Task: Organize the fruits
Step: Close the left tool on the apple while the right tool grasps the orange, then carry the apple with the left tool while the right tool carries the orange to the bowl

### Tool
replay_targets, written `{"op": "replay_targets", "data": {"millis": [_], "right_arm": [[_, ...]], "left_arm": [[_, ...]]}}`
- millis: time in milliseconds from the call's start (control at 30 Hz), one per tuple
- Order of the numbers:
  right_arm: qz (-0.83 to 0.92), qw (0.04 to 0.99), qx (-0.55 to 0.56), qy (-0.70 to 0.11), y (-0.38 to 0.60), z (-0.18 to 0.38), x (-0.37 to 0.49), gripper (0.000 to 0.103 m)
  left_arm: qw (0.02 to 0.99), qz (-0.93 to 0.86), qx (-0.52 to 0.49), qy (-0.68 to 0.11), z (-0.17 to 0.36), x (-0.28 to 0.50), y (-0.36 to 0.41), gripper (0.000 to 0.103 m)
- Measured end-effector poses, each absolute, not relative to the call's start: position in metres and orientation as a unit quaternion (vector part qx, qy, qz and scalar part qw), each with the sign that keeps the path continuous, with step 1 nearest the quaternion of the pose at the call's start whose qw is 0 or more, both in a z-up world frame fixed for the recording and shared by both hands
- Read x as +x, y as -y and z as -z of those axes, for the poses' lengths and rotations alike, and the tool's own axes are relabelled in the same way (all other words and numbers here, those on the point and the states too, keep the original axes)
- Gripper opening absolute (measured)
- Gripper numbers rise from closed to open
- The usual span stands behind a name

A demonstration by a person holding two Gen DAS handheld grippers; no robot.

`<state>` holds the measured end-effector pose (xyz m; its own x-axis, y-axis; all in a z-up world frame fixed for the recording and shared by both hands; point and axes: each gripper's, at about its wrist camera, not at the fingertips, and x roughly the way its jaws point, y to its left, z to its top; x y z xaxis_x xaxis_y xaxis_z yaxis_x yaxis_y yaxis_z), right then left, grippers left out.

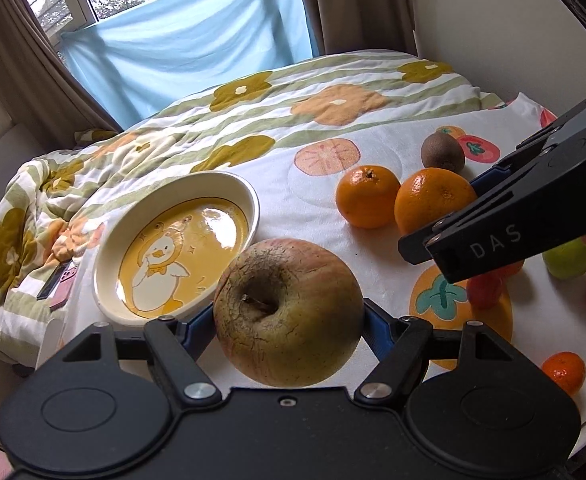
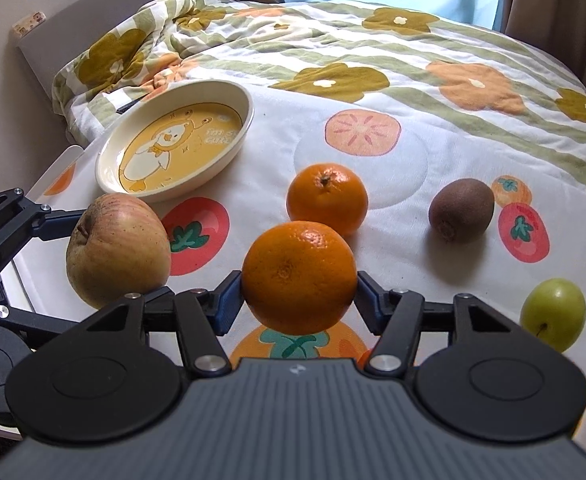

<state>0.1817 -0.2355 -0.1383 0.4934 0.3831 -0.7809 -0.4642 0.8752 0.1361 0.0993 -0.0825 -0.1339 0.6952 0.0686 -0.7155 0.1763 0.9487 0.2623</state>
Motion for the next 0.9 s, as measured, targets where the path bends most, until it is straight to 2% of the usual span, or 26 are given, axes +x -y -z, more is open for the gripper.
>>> {"op": "replay_targets", "data": {"millis": [500,900], "right_arm": [[-0.277,0.873,-0.057,-0.398,0.199,0.066,0.175,0.074],[-0.222,0.892,-0.022,-0.392,0.136,0.046,0.217,0.074]], "left_arm": [[0.923,-0.035,0.143,-0.354,0.065,0.088,0.019,0.079],[0.921,0.017,0.173,-0.349,0.052,0.155,-0.049,0.079]]}}
